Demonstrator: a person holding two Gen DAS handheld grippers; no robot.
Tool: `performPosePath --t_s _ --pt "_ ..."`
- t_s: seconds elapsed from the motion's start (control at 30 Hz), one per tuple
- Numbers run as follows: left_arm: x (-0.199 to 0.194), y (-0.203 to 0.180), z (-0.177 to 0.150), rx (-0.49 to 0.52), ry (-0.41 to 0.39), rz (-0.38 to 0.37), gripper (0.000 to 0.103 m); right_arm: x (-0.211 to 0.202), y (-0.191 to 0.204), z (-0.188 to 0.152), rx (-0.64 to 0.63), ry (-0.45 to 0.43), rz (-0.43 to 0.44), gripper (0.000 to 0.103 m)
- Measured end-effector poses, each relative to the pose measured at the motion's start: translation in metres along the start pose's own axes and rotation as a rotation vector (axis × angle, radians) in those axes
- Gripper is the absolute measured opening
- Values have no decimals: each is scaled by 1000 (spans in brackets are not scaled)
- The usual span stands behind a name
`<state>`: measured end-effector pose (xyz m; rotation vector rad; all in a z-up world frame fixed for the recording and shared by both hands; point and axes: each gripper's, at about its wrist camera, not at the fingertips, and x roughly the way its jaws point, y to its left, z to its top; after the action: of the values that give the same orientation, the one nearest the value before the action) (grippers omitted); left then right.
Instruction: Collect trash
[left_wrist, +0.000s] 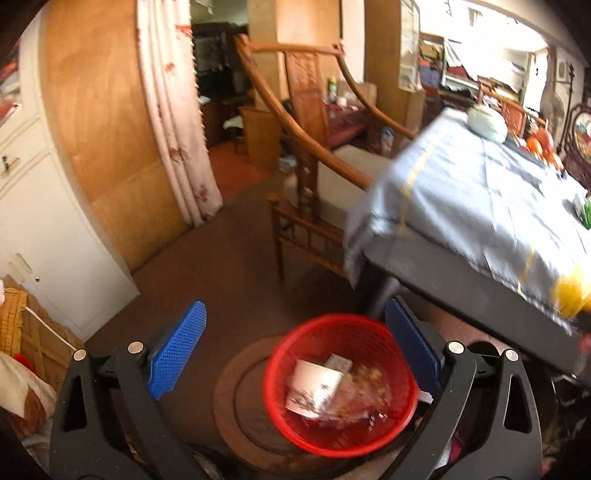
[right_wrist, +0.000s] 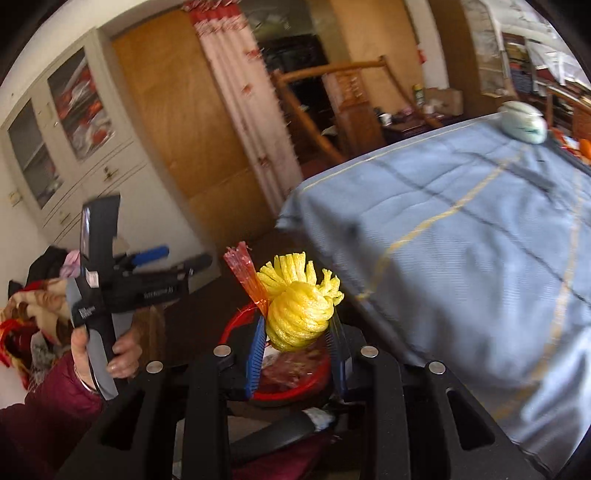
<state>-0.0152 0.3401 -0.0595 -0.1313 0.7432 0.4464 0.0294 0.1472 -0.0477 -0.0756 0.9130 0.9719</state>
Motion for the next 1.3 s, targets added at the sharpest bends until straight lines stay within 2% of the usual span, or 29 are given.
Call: performPosePath --t_s 0.1,0.17,0.27,0.4,0.73,1.3 --pt "-9 11 3 -20 -28 13 94 36 17 8 -27 64 75 35" --pt "-10 13 7 -25 -40 12 95 54 22 10 -19 89 87 55" --pt "-14 14 9 -15 -55 17 95 62 19 7 2 96 90 56" --pt "-17 9 10 -6 -63 5 95 50 10 5 26 70 68 56" --pt "-25 -18 13 31 -77 -40 95 4 -18 0 63 -37 -10 59" --pt "-56 -65 11 107 -155 -94 96 -59 -40 -11 97 -175 -67 65"
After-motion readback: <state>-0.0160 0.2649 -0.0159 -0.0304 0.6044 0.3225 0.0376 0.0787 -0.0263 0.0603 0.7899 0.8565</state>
